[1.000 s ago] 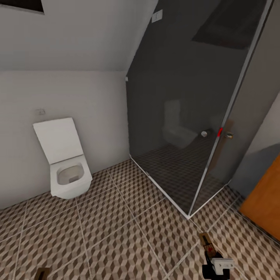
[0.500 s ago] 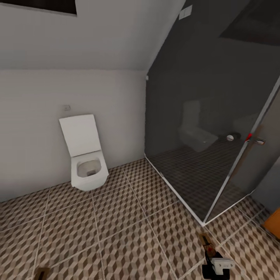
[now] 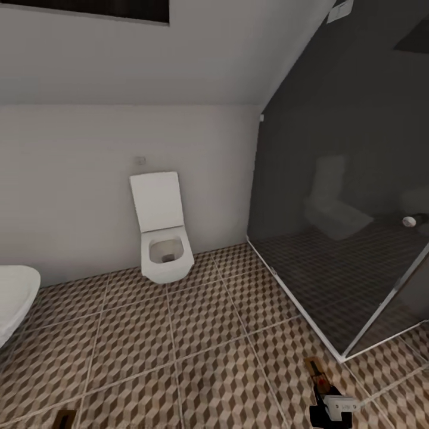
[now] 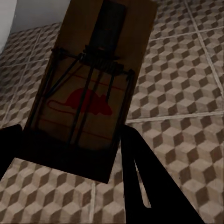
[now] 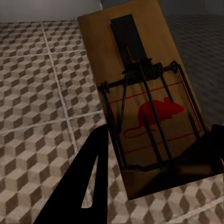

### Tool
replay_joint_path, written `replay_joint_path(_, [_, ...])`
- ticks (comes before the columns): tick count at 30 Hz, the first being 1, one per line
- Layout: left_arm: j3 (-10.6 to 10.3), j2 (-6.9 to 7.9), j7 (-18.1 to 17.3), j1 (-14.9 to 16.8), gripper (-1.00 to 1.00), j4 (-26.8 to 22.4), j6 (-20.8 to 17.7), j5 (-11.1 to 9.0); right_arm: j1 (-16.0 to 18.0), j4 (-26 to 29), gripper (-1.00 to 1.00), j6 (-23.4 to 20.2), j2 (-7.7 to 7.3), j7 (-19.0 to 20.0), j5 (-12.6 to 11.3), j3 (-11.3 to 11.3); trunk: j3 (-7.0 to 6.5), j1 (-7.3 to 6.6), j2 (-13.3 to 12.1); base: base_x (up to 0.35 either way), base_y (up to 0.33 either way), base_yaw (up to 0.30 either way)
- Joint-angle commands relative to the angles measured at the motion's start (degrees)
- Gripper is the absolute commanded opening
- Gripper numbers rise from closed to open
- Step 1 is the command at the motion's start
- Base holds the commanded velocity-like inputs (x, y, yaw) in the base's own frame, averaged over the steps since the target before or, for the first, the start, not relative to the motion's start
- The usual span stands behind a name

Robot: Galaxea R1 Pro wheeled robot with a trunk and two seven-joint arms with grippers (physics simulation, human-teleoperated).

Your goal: Take the four mousetraps from the cabinet in the bathroom and place them on the bathroom floor. Make sure all four end up on the same floor surface, and ensure that at least two of them are either under or directly next to the same bathroom sink.

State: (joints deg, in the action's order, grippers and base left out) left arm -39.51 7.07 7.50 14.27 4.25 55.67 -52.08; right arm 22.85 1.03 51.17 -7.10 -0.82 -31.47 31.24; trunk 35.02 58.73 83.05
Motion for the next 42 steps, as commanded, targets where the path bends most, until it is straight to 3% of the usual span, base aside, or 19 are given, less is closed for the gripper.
replay_joint_path(1, [-0.39, -0.04, 0.94, 0.05, -1.00, 0.09, 0.05, 0.49, 0.01, 0.02, -1.00, 0.15, -0.02, 0.03, -0.53, 0.48, 0.08, 0.00, 0.03, 0.000, 0.256, 0.285])
replay_joint_path(10, [-0.39, -0.02, 0.94, 0.05, -1.00, 0.10, 0.05, 0.49, 0.01, 0.02, -1.00, 0.15, -0.02, 0.03, -0.54, 0.48, 0.30, 0.00, 0.03, 0.000, 0.246, 0.286])
replay_joint_path(24, [-0.39, -0.04, 0.94, 0.05, -1.00, 0.10, 0.05, 0.49, 0.05, 0.02, -1.00, 0.15, 0.06, 0.03, -0.53, 0.48, 0.64, 0.00, 0.03, -0.007, 0.028, 0.285])
replay_joint_path(42, [-0.39, -0.03, 0.94, 0.05, -1.00, 0.11, 0.05, 0.49, 0.02, 0.02, -1.00, 0.12, 0.33, 0.03, -0.53, 0.48, 1.08, 0.00, 0.03, -0.072, 0.147, 0.285])
